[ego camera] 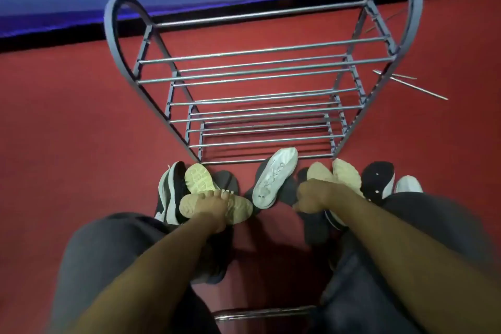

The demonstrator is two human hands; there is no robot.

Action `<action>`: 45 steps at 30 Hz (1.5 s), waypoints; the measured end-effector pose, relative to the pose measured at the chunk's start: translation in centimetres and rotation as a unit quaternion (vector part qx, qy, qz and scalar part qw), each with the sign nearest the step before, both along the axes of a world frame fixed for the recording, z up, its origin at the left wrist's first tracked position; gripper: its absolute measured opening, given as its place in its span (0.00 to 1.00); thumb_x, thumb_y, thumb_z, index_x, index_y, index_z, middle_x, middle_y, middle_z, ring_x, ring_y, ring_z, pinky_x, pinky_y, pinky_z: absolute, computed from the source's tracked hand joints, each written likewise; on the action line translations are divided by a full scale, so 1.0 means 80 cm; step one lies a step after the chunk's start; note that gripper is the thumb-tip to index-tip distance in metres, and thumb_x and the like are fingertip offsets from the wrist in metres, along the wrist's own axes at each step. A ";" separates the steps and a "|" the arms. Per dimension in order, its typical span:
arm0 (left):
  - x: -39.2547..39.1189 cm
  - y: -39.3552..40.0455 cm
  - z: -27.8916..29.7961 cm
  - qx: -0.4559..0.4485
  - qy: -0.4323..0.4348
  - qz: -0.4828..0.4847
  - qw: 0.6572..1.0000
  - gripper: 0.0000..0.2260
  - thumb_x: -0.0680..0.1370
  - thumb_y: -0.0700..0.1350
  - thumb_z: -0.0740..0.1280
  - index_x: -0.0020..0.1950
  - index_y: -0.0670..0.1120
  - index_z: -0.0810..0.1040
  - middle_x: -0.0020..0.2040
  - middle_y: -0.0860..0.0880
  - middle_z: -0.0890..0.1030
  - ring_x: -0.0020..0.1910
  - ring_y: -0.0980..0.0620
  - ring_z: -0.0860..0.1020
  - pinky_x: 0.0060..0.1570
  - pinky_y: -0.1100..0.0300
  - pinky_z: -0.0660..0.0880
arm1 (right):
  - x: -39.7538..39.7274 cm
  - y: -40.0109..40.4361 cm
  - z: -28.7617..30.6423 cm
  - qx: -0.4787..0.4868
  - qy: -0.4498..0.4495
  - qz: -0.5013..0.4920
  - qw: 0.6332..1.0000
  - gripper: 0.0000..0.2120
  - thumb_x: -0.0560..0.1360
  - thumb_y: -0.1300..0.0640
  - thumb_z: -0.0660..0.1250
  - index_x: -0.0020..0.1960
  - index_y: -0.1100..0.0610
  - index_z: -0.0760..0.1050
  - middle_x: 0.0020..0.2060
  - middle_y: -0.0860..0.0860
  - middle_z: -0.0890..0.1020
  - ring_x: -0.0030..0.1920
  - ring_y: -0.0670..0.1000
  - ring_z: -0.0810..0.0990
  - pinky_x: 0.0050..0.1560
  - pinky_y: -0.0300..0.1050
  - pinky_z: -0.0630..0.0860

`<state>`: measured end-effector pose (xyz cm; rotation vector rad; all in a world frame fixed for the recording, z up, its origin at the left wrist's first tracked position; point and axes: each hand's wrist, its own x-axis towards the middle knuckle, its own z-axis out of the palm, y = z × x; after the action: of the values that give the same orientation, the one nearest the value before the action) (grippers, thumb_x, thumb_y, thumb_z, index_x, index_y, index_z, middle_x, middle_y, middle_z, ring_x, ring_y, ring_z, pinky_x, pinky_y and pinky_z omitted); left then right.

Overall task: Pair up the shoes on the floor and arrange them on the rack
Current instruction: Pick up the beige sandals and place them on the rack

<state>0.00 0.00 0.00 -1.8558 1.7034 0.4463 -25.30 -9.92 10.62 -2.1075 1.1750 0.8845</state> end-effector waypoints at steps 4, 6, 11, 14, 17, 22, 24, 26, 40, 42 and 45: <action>-0.007 -0.024 -0.058 -0.006 -0.021 -0.006 1.000 0.32 0.78 0.49 0.64 0.79 0.44 0.55 0.76 0.43 0.64 0.75 0.41 0.62 0.73 0.46 0.61 | 0.024 -0.027 -0.016 0.025 -0.082 -0.049 0.995 0.21 0.80 0.44 0.60 0.60 0.59 0.78 0.57 0.56 0.82 0.53 0.56 0.80 0.51 0.47 0.75; -0.008 -0.032 -0.090 0.018 -0.035 -0.001 0.999 0.29 0.83 0.50 0.57 0.81 0.43 0.52 0.79 0.41 0.60 0.78 0.41 0.58 0.76 0.46 0.56 | 0.029 -0.041 -0.024 0.011 -0.119 -0.078 0.990 0.20 0.80 0.42 0.60 0.57 0.57 0.79 0.53 0.54 0.82 0.49 0.55 0.80 0.47 0.48 0.75; 0.001 -0.031 -0.129 -0.109 -0.035 -0.084 0.990 0.08 0.70 0.42 0.71 0.45 0.43 0.87 0.40 0.44 0.84 0.39 0.44 0.83 0.38 0.54 0.80 | 0.029 -0.048 -0.035 0.009 -0.120 -0.087 0.989 0.20 0.79 0.40 0.60 0.57 0.55 0.78 0.50 0.51 0.79 0.51 0.54 0.80 0.51 0.51 0.77; 0.015 -0.035 -0.129 -0.107 -0.010 -0.056 0.993 0.07 0.72 0.41 0.68 0.45 0.43 0.85 0.45 0.43 0.81 0.44 0.42 0.81 0.44 0.51 0.78 | 0.022 -0.047 -0.037 0.025 -0.100 -0.088 0.991 0.18 0.79 0.41 0.60 0.53 0.54 0.78 0.44 0.49 0.78 0.51 0.55 0.80 0.52 0.51 0.77; 0.029 -0.027 -0.113 0.003 0.009 -0.012 1.000 0.19 0.75 0.46 0.64 0.66 0.51 0.75 0.64 0.46 0.74 0.62 0.42 0.75 0.59 0.49 0.71 | 0.016 -0.045 -0.038 0.037 -0.097 -0.101 0.989 0.15 0.79 0.42 0.61 0.47 0.53 0.76 0.37 0.43 0.72 0.46 0.51 0.78 0.45 0.46 0.73; 0.039 -0.028 -0.067 0.015 0.081 0.149 0.985 0.18 0.73 0.54 0.66 0.60 0.49 0.76 0.58 0.47 0.81 0.57 0.42 0.81 0.51 0.52 0.76 | 0.015 -0.040 -0.041 0.037 -0.109 -0.118 0.986 0.14 0.80 0.46 0.62 0.54 0.55 0.78 0.42 0.46 0.75 0.44 0.48 0.74 0.38 0.40 0.66; 0.040 -0.035 -0.042 -0.015 0.101 0.200 0.974 0.18 0.72 0.59 0.67 0.54 0.48 0.77 0.52 0.47 0.82 0.52 0.43 0.81 0.45 0.55 0.75 | 0.018 -0.034 -0.045 0.033 -0.100 -0.112 0.988 0.16 0.80 0.47 0.62 0.56 0.58 0.78 0.46 0.49 0.77 0.45 0.50 0.75 0.38 0.40 0.67; 0.035 -0.046 -0.010 -0.054 0.126 0.241 0.961 0.19 0.71 0.61 0.69 0.49 0.47 0.77 0.42 0.50 0.80 0.43 0.45 0.79 0.40 0.58 0.72 | 0.024 -0.024 -0.046 0.039 -0.107 -0.132 0.985 0.18 0.79 0.48 0.63 0.60 0.60 0.78 0.50 0.53 0.78 0.47 0.51 0.75 0.41 0.40 0.69; -0.073 -0.051 0.113 0.009 0.728 0.407 0.552 0.25 0.81 0.63 0.58 0.65 0.48 0.81 0.61 0.43 0.84 0.59 0.45 0.83 0.55 0.53 0.79 | 0.036 0.004 -0.026 0.199 -0.337 -0.395 0.831 0.51 0.54 0.38 0.84 0.72 0.53 0.71 0.61 0.48 0.83 0.62 0.50 0.81 0.67 0.52 0.76; -0.078 -0.056 0.107 -0.016 0.719 0.414 0.558 0.23 0.81 0.60 0.59 0.63 0.45 0.82 0.55 0.41 0.85 0.48 0.48 0.85 0.44 0.59 0.80 | 0.028 -0.002 -0.030 0.196 -0.327 -0.420 0.824 0.38 0.59 0.46 0.83 0.67 0.53 0.77 0.56 0.49 0.86 0.59 0.51 0.83 0.65 0.52 0.77; -0.077 -0.066 0.084 -0.073 0.658 0.488 0.569 0.17 0.81 0.51 0.62 0.54 0.39 0.83 0.50 0.37 0.86 0.38 0.50 0.84 0.32 0.64 0.77 | 0.023 -0.004 -0.027 0.232 -0.322 -0.448 0.801 0.18 0.67 0.52 0.78 0.56 0.50 0.84 0.48 0.46 0.89 0.53 0.47 0.86 0.55 0.44 0.80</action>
<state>-6.20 -5.31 6.75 -2.6389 0.9619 2.7610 -23.46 -10.25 8.49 -1.0583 1.1968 -0.0309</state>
